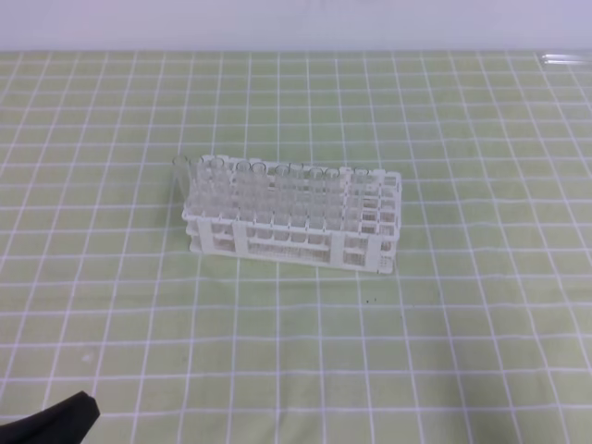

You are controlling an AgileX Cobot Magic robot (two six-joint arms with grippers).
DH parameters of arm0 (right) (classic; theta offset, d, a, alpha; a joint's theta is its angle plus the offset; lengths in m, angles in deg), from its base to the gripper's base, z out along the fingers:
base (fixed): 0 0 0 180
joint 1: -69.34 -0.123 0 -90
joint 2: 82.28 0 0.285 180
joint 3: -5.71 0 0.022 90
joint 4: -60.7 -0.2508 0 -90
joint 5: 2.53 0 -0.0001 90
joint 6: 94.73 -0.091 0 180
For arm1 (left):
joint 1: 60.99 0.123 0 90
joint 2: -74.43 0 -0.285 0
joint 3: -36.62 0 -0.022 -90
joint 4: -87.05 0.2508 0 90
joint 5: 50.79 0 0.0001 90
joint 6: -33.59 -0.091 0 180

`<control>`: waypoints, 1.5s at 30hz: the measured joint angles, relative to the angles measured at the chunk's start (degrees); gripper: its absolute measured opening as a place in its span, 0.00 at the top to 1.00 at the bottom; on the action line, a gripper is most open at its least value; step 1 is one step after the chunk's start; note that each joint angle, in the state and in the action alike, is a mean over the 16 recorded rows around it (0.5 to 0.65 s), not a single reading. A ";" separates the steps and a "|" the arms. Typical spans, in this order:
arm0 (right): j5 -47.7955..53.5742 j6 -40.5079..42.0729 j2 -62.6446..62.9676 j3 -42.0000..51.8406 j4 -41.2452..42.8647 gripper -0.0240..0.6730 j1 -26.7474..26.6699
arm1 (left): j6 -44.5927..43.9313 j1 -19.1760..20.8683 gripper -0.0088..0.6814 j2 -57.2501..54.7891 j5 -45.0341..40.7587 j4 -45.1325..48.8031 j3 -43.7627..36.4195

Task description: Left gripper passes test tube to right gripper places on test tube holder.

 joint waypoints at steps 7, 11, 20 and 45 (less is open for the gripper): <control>1.06 0.00 9.28 3.53 -0.23 0.99 2.34 | -0.01 0.01 0.99 -0.05 -0.69 0.03 -0.20; 1.10 0.03 11.35 3.85 -0.39 0.99 2.38 | -0.01 0.01 0.99 -0.03 -1.12 0.02 -0.14; 3.60 18.75 11.78 3.51 -20.41 0.99 2.41 | -0.01 0.01 0.99 -0.05 -1.52 0.03 -0.20; 24.92 54.17 11.78 3.79 -58.94 0.99 2.99 | -0.02 0.01 0.99 -0.07 -1.53 0.04 -0.27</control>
